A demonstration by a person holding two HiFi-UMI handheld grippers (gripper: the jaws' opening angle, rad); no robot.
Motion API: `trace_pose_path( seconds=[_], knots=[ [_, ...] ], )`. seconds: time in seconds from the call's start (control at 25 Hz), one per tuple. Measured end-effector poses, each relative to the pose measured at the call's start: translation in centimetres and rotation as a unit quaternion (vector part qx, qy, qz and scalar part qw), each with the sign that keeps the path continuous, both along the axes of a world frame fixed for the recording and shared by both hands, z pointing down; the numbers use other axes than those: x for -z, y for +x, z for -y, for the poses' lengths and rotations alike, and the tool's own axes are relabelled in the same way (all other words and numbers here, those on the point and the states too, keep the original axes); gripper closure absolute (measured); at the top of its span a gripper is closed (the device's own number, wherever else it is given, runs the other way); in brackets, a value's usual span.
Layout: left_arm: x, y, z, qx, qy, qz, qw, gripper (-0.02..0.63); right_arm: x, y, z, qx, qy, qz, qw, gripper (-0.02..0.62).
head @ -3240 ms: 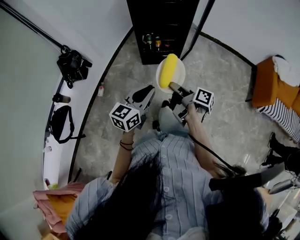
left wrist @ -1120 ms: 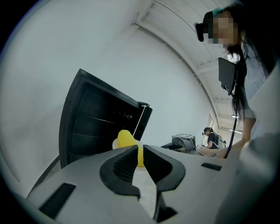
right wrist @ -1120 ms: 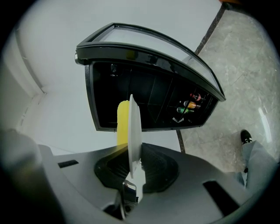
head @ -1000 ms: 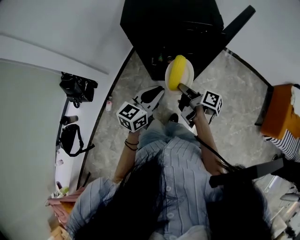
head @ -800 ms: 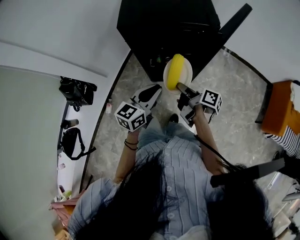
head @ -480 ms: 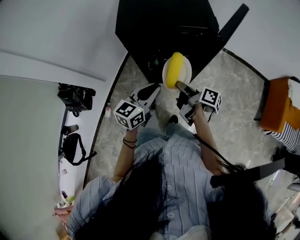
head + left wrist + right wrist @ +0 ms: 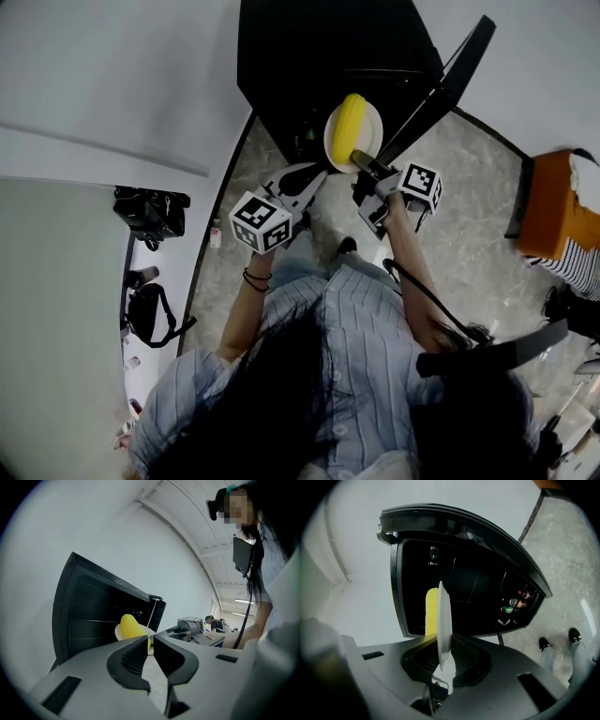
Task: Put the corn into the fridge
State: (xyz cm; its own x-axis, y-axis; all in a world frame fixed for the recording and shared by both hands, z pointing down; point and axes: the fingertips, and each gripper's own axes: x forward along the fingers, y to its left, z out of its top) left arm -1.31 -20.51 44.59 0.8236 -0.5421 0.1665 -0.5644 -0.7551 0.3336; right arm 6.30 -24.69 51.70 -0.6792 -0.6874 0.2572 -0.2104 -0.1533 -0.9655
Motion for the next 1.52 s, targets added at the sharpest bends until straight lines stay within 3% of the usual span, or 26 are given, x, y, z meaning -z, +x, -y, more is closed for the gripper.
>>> trace_pose_path(
  seconds=[0.96,1.52],
  knots=[
    [-1.3,-3.5,5.3,-0.016,-0.014,-0.004,0.9998,0.565,-1.7,-2.8,10.8,-0.024,-0.023,-0.002,0.999,0.555],
    [-1.2,-4.3,6.5,-0.026,-0.014,-0.001,0.9996,0.565,-1.9,-3.1,13.1,-0.051,-0.031,0.015,0.998,0.555]
  ],
)
